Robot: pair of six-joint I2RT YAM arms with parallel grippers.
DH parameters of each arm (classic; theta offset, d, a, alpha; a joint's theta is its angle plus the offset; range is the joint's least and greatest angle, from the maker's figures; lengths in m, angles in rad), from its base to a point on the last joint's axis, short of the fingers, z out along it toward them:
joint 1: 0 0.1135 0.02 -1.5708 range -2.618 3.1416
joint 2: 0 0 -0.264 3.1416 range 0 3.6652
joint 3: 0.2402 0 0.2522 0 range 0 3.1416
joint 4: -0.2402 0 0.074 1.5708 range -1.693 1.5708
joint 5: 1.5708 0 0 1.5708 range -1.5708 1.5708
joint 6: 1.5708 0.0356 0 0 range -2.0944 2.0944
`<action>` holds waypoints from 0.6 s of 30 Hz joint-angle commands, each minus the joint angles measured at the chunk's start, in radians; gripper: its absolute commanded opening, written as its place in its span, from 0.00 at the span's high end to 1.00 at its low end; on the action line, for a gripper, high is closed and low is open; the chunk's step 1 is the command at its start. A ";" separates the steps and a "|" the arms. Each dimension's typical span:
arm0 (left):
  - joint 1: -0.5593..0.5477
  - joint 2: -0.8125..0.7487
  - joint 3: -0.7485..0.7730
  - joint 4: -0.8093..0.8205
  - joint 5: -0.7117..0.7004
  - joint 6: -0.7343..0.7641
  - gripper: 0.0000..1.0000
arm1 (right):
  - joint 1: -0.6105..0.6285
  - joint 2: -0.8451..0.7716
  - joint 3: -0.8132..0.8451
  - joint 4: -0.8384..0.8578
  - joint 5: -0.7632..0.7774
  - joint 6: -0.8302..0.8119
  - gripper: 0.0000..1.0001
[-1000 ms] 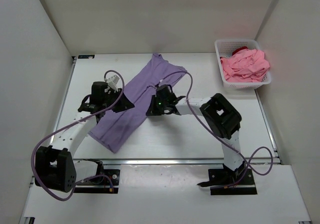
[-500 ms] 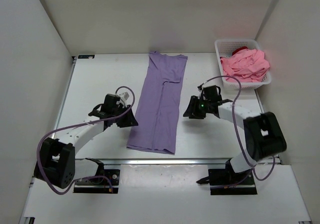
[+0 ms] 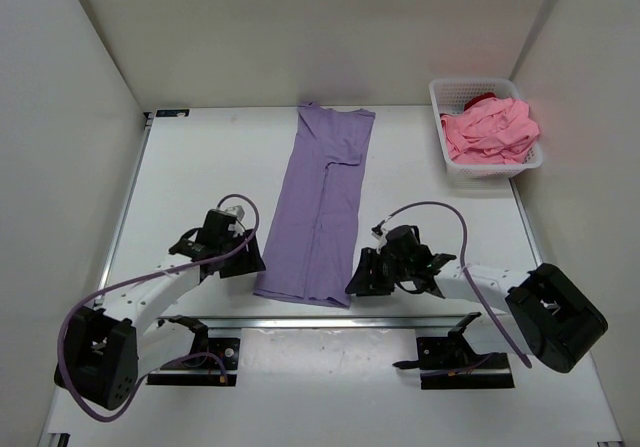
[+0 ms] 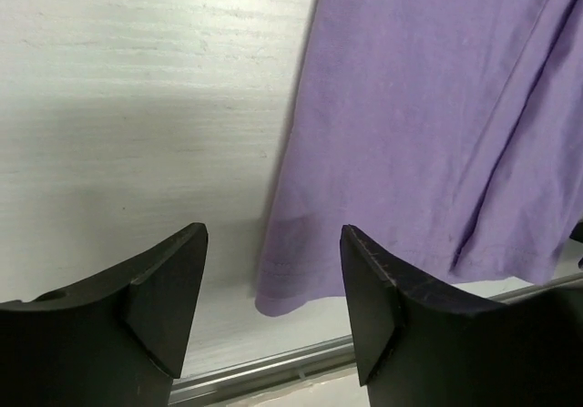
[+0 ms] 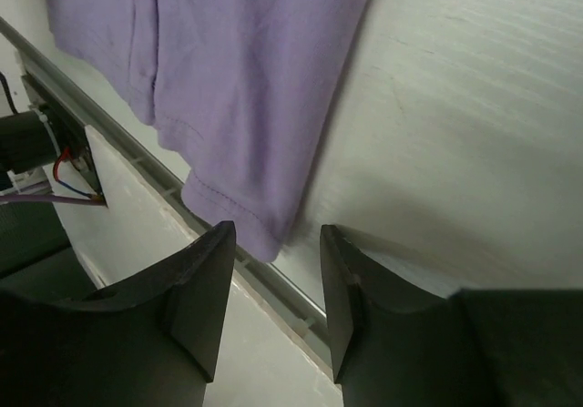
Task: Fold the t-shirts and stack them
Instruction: Grab the bottom of the folded rectangular tshirt with both arms
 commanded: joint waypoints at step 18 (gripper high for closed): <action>-0.050 -0.085 -0.177 0.075 0.089 -0.124 0.96 | 0.081 0.060 -0.060 0.117 0.011 0.110 0.95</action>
